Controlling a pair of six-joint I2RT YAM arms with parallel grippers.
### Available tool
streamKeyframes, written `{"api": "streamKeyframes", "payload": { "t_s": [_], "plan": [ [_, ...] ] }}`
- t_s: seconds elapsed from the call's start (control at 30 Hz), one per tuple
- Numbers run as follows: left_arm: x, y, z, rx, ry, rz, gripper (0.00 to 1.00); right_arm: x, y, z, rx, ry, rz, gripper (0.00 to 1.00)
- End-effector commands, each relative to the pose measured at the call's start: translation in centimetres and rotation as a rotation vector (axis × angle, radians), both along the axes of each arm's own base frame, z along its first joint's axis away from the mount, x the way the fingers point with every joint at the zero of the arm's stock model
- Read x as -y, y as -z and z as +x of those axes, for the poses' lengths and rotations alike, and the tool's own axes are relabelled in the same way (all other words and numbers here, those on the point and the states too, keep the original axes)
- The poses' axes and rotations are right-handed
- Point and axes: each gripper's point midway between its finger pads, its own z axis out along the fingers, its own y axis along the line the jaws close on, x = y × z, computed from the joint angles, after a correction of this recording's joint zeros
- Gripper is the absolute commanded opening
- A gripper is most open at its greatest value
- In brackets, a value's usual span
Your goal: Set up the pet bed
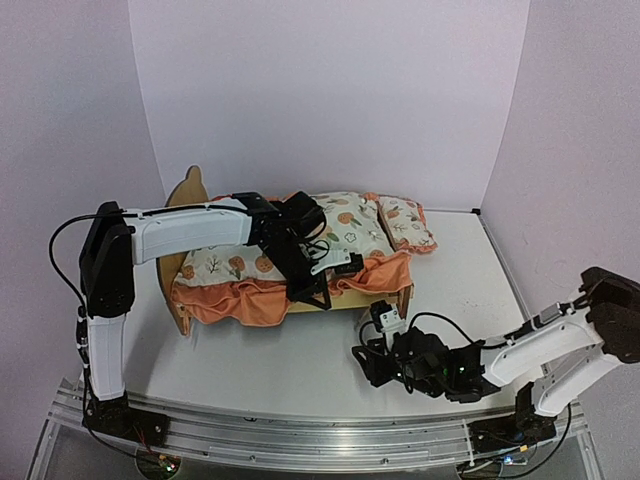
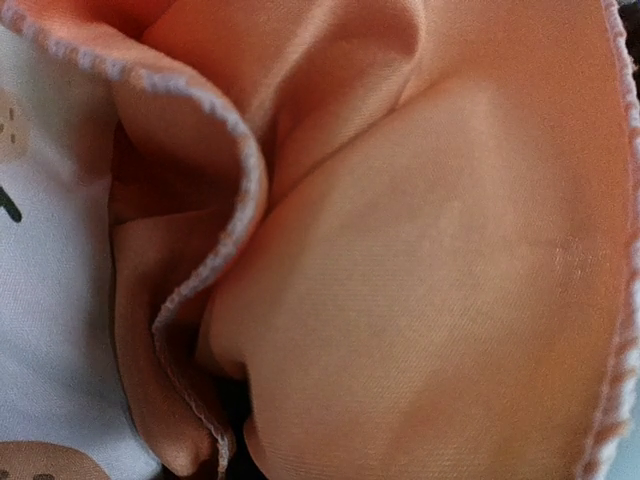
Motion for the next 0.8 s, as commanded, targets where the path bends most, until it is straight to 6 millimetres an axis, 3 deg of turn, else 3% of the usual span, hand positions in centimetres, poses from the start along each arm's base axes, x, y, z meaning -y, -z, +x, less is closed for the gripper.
{"api": "streamKeyframes", "payload": {
  "t_s": [0.0,0.1,0.23,0.43,0.57,0.7,0.77],
  "plan": [
    [1.8,-7.1,0.2,0.026,-0.015,-0.16,0.0,-1.1,-4.7,3.5,0.245,0.145,0.158,0.47],
    [1.8,-7.4,0.4,0.048,-0.007,-0.167,0.0,-1.4,-4.3,4.5,0.288,0.199,0.128,0.52],
    [1.9,-7.6,0.3,0.049,-0.002,-0.173,0.0,-0.1,-3.8,5.8,0.345,0.308,0.138,0.54],
    [1.8,-7.5,0.1,0.045,0.003,-0.173,0.0,0.3,-3.7,7.3,0.365,0.35,0.172,0.49],
    [1.7,-7.6,0.1,0.045,0.003,-0.172,0.0,0.5,-3.1,8.2,0.357,0.366,0.17,0.37],
    [1.7,-7.7,0.1,0.046,0.001,-0.172,0.0,0.6,-2.3,8.6,0.339,0.353,0.165,0.04],
    [1.6,-7.8,0.3,0.052,-0.007,-0.172,0.0,0.7,-2.0,8.3,0.326,0.333,0.166,0.0]
  ]
}}
